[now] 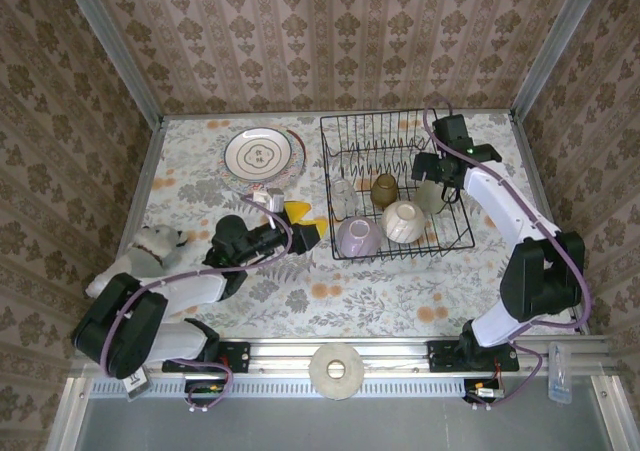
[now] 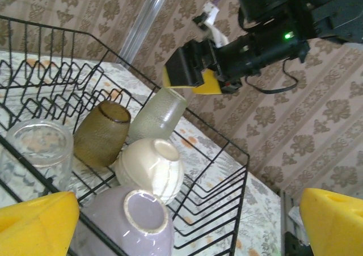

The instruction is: Unload the mixed dishes from the dish rack

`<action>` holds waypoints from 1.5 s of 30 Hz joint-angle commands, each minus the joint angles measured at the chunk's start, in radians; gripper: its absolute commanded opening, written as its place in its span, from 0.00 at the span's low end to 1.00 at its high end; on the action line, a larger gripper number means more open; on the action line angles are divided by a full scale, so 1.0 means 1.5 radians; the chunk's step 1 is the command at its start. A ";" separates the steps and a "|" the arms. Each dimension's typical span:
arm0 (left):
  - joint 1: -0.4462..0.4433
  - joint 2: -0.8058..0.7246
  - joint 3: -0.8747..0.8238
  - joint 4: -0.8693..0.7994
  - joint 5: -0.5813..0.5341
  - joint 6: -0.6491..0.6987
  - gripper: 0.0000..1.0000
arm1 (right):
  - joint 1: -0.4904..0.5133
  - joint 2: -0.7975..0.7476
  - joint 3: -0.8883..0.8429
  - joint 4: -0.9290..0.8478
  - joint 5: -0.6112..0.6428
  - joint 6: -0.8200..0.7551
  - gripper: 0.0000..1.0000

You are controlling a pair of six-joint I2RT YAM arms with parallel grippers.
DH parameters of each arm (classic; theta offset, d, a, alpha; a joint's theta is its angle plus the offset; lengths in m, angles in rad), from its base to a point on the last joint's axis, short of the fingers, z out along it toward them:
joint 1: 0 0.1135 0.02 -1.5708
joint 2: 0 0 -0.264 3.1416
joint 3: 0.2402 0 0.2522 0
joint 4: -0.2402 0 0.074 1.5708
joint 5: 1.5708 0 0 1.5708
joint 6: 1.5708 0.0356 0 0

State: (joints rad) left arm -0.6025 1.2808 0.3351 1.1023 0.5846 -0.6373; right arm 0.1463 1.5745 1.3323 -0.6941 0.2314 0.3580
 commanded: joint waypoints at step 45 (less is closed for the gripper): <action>-0.003 -0.020 -0.023 0.114 0.012 -0.045 1.00 | 0.008 0.104 0.103 -0.093 0.040 -0.052 0.91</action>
State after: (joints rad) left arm -0.6025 1.2736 0.3134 1.2282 0.6056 -0.7036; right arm 0.1513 1.7203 1.4586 -0.7849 0.2356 0.3008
